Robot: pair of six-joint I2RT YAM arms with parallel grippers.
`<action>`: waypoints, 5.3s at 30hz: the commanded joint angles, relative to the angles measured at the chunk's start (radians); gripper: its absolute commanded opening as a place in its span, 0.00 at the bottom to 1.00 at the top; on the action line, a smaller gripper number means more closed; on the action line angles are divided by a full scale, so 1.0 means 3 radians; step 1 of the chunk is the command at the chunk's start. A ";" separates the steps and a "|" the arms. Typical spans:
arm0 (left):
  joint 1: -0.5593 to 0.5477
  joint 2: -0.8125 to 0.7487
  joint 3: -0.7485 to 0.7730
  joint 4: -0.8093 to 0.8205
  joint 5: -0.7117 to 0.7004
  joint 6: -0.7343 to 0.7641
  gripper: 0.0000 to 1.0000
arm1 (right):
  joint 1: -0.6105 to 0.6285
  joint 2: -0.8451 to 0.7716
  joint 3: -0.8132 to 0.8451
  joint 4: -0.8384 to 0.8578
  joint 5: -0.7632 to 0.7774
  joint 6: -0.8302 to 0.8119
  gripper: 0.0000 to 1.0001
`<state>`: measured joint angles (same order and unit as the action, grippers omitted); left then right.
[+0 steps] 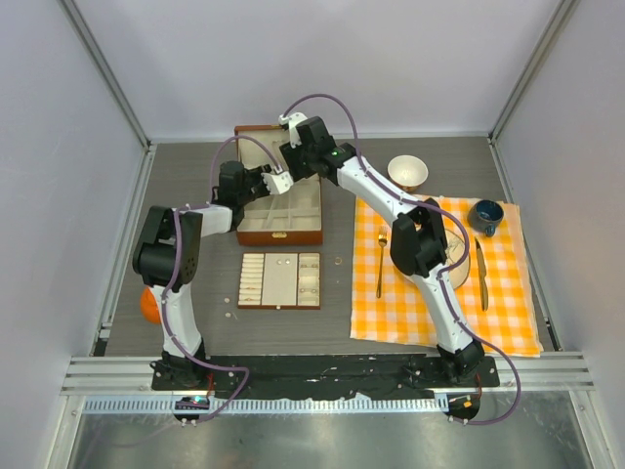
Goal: Organize the mixed jewelry
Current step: Place the jewelry in the jewelry box, then pick up the jewelry from the center of the board.
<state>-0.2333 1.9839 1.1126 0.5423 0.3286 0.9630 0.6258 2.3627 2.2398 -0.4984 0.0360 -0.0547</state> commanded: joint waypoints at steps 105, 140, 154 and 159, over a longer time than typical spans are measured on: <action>0.0077 -0.0682 -0.0426 0.0233 0.0086 -0.0761 0.03 | 0.0368 0.0255 0.0541 0.0322 0.1255 -0.0395 0.01; 0.0261 -0.1770 -0.0319 -0.1040 0.0019 -0.2110 0.47 | 0.0414 -0.1135 -0.0890 0.0255 0.0504 -0.0319 0.55; 0.0261 -0.2358 -0.0313 -0.1940 -0.0078 -0.2433 0.54 | 0.0307 -0.2179 -0.2091 0.0439 0.0437 -0.0722 0.55; 0.0261 -0.2604 -0.0380 -0.2236 -0.0093 -0.2443 0.59 | 0.0205 -0.2338 -0.2465 0.0378 0.0269 -0.0866 0.55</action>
<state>-0.1608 1.2678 1.0073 -0.0433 0.3134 0.2508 0.7113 1.7130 1.5661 -0.3992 0.1654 -0.2584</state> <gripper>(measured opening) 0.581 0.547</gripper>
